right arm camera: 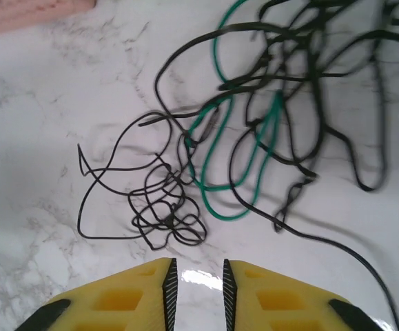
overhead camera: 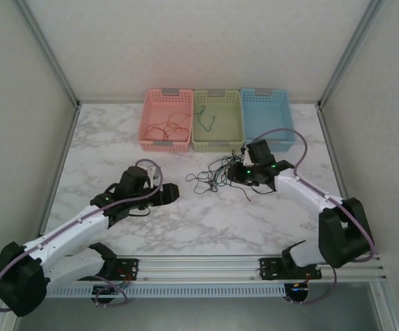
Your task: Untangle the cables
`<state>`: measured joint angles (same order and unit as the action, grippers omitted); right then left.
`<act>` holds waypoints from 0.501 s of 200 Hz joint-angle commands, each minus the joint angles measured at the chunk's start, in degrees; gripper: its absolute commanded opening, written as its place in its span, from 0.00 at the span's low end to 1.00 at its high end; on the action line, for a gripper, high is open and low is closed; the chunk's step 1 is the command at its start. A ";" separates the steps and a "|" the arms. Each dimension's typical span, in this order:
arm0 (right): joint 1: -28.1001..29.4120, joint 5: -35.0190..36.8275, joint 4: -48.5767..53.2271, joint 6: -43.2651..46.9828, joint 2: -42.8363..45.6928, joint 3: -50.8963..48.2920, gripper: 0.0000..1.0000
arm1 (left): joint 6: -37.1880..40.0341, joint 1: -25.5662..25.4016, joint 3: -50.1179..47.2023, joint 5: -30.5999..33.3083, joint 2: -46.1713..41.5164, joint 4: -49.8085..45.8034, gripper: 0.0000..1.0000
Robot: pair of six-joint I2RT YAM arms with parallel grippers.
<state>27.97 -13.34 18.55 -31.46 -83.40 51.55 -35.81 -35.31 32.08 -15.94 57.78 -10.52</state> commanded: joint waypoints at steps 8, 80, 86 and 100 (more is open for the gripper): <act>1.33 2.97 -5.13 -4.91 -5.88 2.25 0.17 | 0.30 -0.59 -0.61 1.26 -1.64 1.54 0.77; 1.49 10.80 -1.96 -6.34 -13.98 6.29 0.19 | 1.36 -0.63 -0.82 2.58 -4.82 -1.43 0.77; 1.39 10.91 -1.93 -6.42 -14.58 6.66 0.19 | 1.38 -0.63 -0.85 2.65 -4.86 -1.52 0.77; 1.39 11.66 -1.87 -6.83 -15.75 7.47 0.23 | 1.53 -0.57 -0.85 2.68 -4.80 -1.74 0.77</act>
<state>29.17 -4.71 16.05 -37.06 -96.88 56.66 -35.55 -35.53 31.70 -14.41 53.87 -10.61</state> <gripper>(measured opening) 0.202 0.771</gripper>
